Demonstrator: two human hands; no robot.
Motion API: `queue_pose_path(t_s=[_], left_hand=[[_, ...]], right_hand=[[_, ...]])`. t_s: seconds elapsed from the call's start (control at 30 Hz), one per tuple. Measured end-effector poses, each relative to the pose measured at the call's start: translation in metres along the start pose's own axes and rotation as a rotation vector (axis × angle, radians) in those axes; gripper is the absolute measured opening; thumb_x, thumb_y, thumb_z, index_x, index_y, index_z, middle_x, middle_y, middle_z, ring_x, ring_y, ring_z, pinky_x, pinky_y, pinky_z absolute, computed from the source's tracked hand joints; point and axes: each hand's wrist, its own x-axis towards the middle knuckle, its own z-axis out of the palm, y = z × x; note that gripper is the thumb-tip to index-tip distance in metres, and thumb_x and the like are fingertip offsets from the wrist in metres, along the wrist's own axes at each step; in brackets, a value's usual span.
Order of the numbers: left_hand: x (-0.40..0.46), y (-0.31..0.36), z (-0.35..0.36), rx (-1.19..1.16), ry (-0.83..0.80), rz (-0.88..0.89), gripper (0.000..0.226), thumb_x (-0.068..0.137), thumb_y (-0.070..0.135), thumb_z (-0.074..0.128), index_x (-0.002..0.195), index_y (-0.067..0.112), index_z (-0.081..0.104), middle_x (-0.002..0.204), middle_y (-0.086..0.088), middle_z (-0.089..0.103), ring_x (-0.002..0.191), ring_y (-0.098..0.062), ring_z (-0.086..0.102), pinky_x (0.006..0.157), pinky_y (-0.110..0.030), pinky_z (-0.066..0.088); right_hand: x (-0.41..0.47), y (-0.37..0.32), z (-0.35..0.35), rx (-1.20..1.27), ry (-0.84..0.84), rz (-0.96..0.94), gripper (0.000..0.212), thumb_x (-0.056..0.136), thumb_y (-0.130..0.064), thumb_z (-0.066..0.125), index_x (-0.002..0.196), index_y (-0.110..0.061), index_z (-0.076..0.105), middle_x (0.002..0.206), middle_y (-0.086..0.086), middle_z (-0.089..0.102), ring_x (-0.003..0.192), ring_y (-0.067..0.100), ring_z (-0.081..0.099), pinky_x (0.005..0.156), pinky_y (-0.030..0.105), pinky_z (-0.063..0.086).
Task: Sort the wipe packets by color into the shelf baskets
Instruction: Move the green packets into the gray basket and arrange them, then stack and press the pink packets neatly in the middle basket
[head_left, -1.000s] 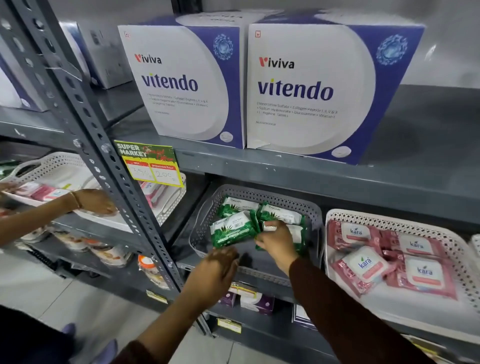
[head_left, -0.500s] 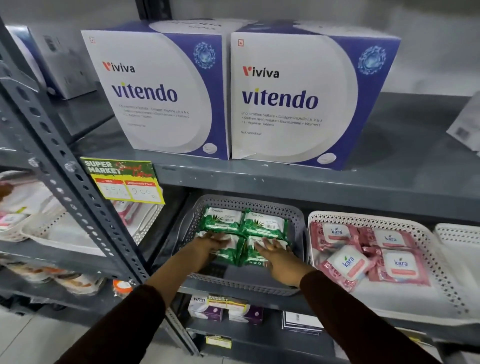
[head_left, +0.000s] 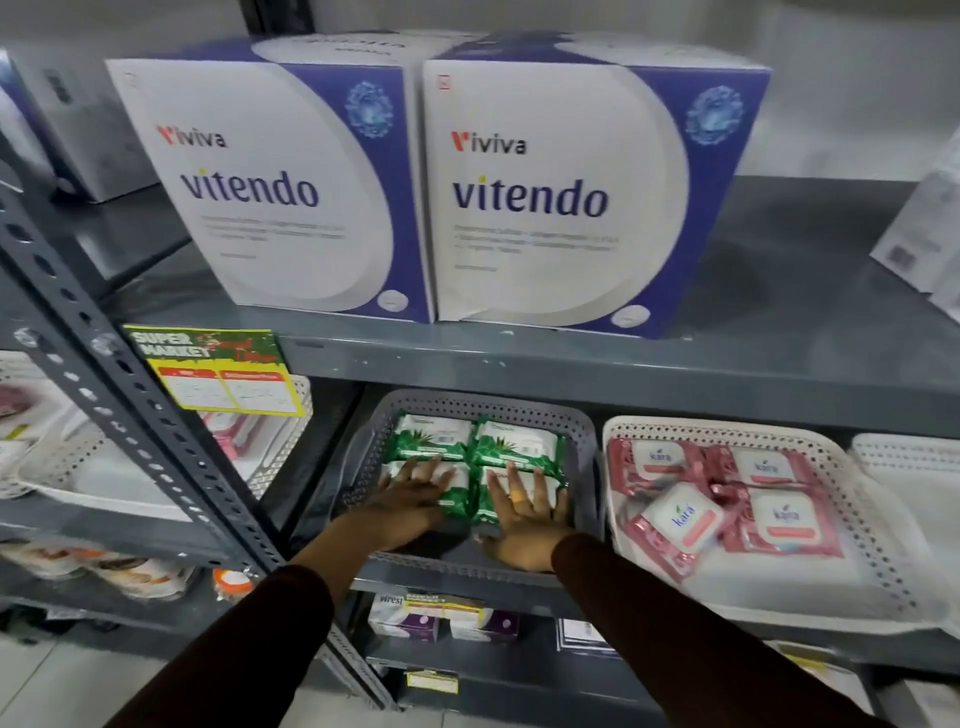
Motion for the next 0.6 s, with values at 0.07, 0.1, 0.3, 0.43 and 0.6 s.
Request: queue_pose_path(t_s=[0.07,0.1,0.3,0.43,0.6], left_hand=[[-0.006,-0.003,-0.014,-0.056,0.019,-0.123,0.051,0.102,0.045,0.033,0.15,0.04,0.016,0.158,0.012,-0.005,0.146,-0.021,-0.004,0.117,-0.039,0.0],[-0.011,0.001,-0.02,-0.088,0.047,-0.179,0.047,0.103,0.046,0.031,0.149,0.038,0.023,0.16,0.007,0.007,0.145,-0.023,0.008,0.116,-0.035,0.009],[-0.011,0.113,-0.017,-0.165,0.453,0.021,0.032,0.099,0.033,0.049,0.126,0.023,0.062,0.093,-0.015,0.074,0.081,-0.027,0.068,0.073,-0.029,0.052],[0.003,0.22,0.015,-0.163,0.53,0.258,0.03,0.092,0.039,0.05,0.101,0.02,0.071,0.079,-0.009,0.074,0.067,-0.026,0.068,0.063,-0.034,0.056],[0.054,0.295,0.058,0.023,0.389,0.115,0.059,0.086,0.051,0.058,0.126,0.009,0.05,0.115,-0.013,0.063,0.096,-0.028,0.063,0.073,-0.034,0.051]], right_hand=[[0.006,-0.011,-0.01,0.111,-0.038,-0.069,0.081,0.094,-0.064,0.034,0.154,-0.037,-0.012,0.16,-0.007,-0.03,0.146,0.03,-0.031,0.116,0.061,-0.014],[0.003,-0.012,-0.015,0.235,-0.019,-0.121,0.075,0.097,-0.059,0.035,0.156,-0.034,-0.003,0.164,-0.005,-0.02,0.149,0.028,-0.024,0.119,0.057,-0.011],[-0.093,0.1,-0.03,0.735,0.687,-0.158,0.059,0.092,0.005,0.054,0.13,-0.039,0.057,0.145,-0.013,0.047,0.135,0.01,0.046,0.114,0.032,0.037],[-0.128,0.201,-0.038,0.427,0.824,0.145,0.049,0.083,0.008,0.063,0.119,-0.025,0.069,0.122,0.0,0.069,0.106,0.022,0.067,0.087,0.021,0.049],[-0.124,0.26,-0.033,0.432,0.53,0.167,0.047,0.09,-0.023,0.068,0.136,-0.026,0.058,0.148,0.003,0.052,0.128,0.023,0.055,0.107,0.033,0.042]])
